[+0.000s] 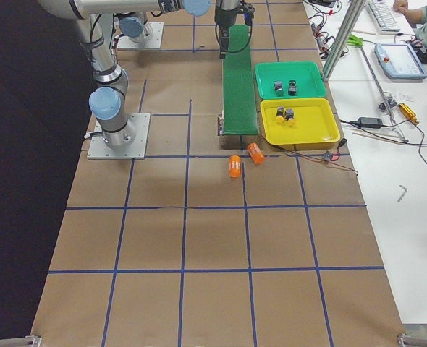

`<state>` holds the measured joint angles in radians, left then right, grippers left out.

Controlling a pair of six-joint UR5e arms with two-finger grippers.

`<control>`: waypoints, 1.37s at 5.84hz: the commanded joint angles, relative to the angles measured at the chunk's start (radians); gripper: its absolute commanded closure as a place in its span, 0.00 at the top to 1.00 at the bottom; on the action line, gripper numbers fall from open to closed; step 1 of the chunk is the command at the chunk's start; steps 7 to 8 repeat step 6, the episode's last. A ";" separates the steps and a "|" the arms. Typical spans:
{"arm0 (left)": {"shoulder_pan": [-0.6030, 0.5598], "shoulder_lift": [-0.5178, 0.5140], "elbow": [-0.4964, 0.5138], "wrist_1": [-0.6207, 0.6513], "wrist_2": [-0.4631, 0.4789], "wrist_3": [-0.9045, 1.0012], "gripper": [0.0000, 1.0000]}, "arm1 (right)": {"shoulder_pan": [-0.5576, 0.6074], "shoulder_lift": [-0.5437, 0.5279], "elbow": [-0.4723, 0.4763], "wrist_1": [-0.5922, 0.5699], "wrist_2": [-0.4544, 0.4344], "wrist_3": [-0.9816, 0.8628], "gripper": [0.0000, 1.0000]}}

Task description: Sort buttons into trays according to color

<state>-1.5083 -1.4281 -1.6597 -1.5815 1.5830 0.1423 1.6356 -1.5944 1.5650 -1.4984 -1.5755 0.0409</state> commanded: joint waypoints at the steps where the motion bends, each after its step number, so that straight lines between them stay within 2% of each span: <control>1: 0.000 0.000 0.000 0.000 0.000 0.000 0.98 | -0.003 0.002 -0.005 -0.022 -0.003 -0.010 1.00; 3: 0.000 0.000 0.000 0.000 0.000 0.000 0.98 | -0.002 0.037 -0.062 -0.014 -0.001 -0.010 1.00; 8: 0.000 0.000 0.000 0.000 0.000 0.000 0.98 | -0.003 0.037 -0.060 -0.014 -0.006 -0.009 1.00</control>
